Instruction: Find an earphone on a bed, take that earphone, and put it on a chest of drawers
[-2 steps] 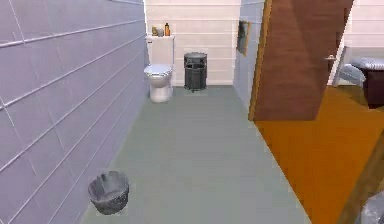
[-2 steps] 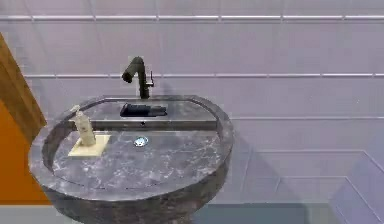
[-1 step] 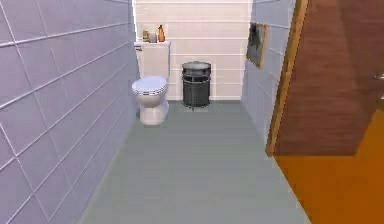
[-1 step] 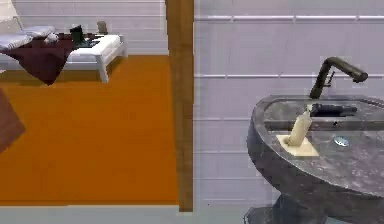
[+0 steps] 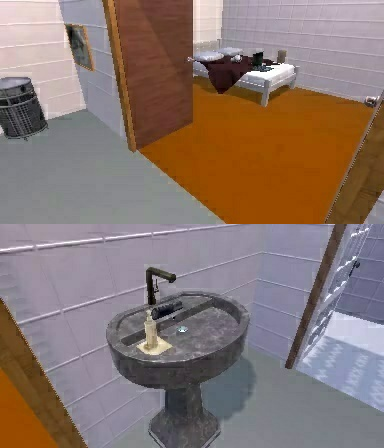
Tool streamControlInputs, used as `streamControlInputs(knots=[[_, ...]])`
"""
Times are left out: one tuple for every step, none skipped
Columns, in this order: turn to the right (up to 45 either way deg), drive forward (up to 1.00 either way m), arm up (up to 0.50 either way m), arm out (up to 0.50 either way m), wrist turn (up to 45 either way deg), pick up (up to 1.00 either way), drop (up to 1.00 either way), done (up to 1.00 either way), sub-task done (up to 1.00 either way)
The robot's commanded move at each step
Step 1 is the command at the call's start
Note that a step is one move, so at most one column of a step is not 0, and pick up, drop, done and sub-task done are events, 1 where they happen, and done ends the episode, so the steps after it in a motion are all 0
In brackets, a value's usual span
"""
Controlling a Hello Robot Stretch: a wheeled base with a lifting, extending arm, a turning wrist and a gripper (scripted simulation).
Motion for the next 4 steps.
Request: streamControlInputs(knots=[[9.0, 0.0, 0.0, 0.0, 0.0, 0.0, 0.0, 0.0, 0.0], [0.0, 0.8, 0.0, 0.0, 0.0, 0.0, 0.0, 0.0, 0.0], [24.0, 0.0, 0.0, 0.0, 0.0, 0.0, 0.0, 0.0, 0.0], [0.0, 0.85, 0.0, 0.0, 0.0, 0.0, 0.0, 0.0, 0.0]])
